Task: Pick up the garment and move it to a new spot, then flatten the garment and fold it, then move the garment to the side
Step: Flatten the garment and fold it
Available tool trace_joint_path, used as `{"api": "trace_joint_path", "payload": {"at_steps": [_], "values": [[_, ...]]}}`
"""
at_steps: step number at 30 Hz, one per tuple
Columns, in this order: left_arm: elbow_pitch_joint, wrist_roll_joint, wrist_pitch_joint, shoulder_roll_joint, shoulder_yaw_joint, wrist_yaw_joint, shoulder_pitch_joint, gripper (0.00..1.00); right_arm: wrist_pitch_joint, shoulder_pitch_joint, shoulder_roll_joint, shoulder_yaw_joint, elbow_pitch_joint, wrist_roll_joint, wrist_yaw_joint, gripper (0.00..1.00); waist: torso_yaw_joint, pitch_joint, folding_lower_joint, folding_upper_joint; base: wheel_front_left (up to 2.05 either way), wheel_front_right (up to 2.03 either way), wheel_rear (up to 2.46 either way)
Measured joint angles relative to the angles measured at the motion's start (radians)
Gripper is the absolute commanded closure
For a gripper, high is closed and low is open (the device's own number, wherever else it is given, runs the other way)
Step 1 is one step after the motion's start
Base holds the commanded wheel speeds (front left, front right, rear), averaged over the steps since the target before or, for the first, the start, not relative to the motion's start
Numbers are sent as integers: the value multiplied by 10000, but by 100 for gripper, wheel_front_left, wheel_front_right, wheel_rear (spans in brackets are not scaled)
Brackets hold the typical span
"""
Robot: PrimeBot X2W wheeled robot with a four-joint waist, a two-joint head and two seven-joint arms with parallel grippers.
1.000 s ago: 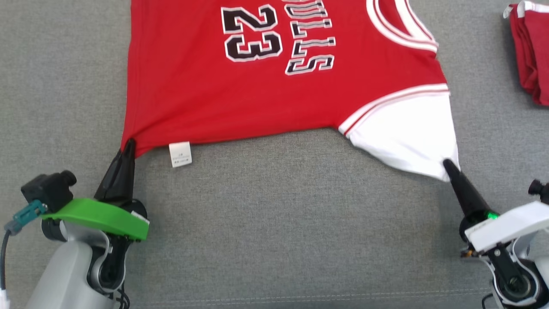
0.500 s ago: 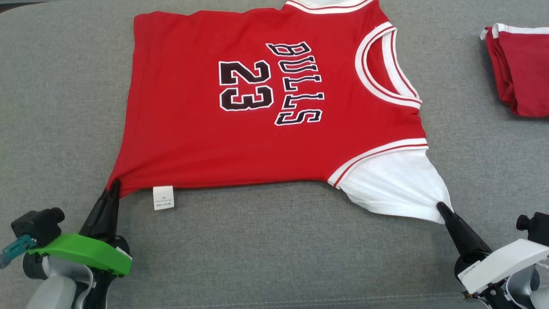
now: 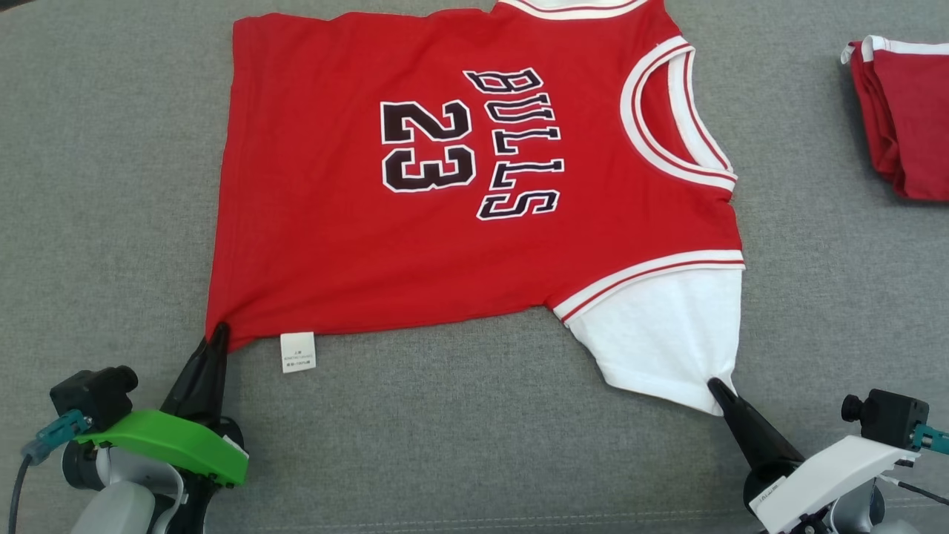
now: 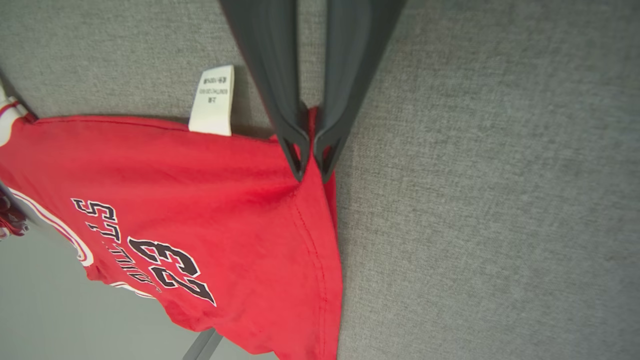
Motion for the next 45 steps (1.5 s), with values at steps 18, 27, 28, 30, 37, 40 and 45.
{"api": "trace_joint_path", "payload": {"at_steps": [18, 27, 28, 30, 37, 40, 45], "values": [[470, 63, -2, -21, -337, 0, -318, 74, -13, -697, 8, 128, 857, -360, 19, 96, -38, 152, 0, 0, 0, 0, 0], [759, 63, -2, -58, -416, 0, -554, 0, -15, -1134, 36, 270, 1323, -625, 92, 0, -14, 163, 0, 0, 0, 0, 0], [782, 63, -2, -56, -408, 0, -570, 0, -21, -1142, 40, 293, 1348, -669, 121, 0, -12, 161, 0, 0, 0, 0, 0], [863, 63, -2, -56, -408, 0, -579, 0, -33, -1183, 69, 378, 1383, -727, 182, 0, -10, 155, 0, 0, 0, 0, 0], [1028, 63, -2, -36, -165, 0, -582, 0, -198, -1304, -81, 560, 1639, -1346, 211, 0, -34, 28, 0, 0, 0, 0, 0], [1032, 79, -2, 40, 150, 0, -564, 0, -393, -1303, -299, 571, 1751, -1845, 173, 0, -63, -111, 0, 0, 0, 0, 0], [899, 199, -13, 171, 932, 0, -415, 0, -1237, -1287, -849, -52, 1799, -2661, -362, 0, -120, -487, 0, 0, 0, 0, 0]]}}
